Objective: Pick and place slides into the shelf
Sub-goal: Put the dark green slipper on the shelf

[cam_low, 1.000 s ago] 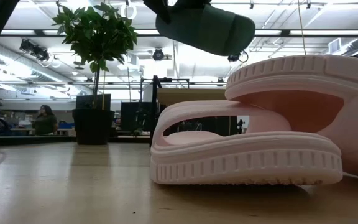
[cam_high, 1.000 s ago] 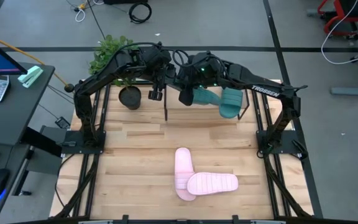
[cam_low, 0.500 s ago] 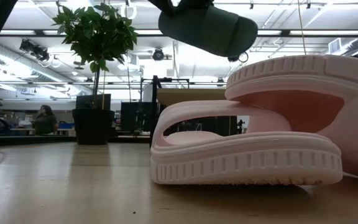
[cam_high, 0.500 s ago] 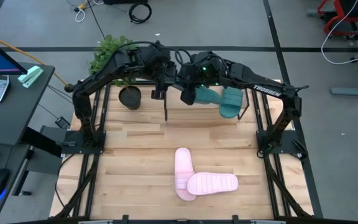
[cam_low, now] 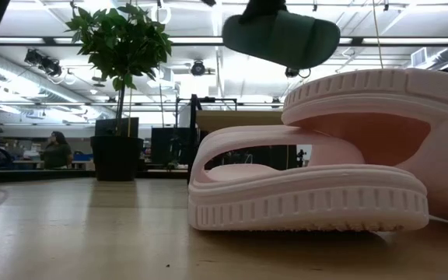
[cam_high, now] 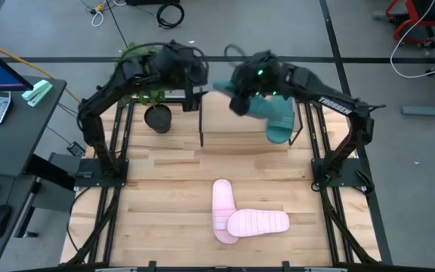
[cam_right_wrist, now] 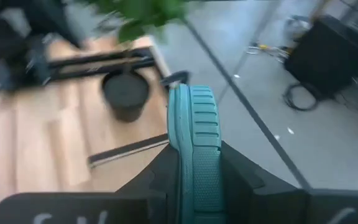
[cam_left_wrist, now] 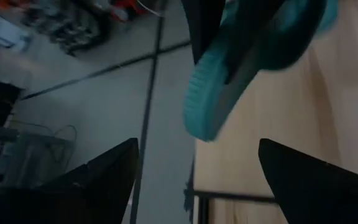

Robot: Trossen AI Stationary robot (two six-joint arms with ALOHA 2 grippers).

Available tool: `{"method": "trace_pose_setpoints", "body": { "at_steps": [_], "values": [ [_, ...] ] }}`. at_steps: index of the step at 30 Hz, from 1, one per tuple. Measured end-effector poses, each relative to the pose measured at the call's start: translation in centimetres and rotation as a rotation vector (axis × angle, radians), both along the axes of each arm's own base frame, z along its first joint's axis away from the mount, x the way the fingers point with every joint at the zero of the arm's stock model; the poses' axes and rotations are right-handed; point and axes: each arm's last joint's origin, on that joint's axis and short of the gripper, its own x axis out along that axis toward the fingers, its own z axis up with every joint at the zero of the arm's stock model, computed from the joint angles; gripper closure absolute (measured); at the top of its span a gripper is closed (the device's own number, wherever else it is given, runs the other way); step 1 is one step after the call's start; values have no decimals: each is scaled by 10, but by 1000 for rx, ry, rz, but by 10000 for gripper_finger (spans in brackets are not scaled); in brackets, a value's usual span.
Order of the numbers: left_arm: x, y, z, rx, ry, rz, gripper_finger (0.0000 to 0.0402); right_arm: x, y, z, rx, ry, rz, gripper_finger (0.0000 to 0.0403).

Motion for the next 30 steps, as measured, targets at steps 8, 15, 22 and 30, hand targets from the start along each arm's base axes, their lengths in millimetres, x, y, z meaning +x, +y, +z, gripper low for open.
{"method": "trace_pose_setpoints", "body": {
  "at_steps": [8,15,22,30],
  "values": [
    [-31,-8,38,-5,-269,62,94,-45,-53,20,187,-233,-269,318],
    [-46,-8,50,-49,-377,118,104,-69,-84,24,342,-383,-327,318],
    [-47,-6,49,-76,-384,138,104,-86,-104,19,377,-401,-385,318],
    [-47,-6,49,-90,-393,146,104,-114,-122,-21,491,-531,-462,318]
  ]
}}
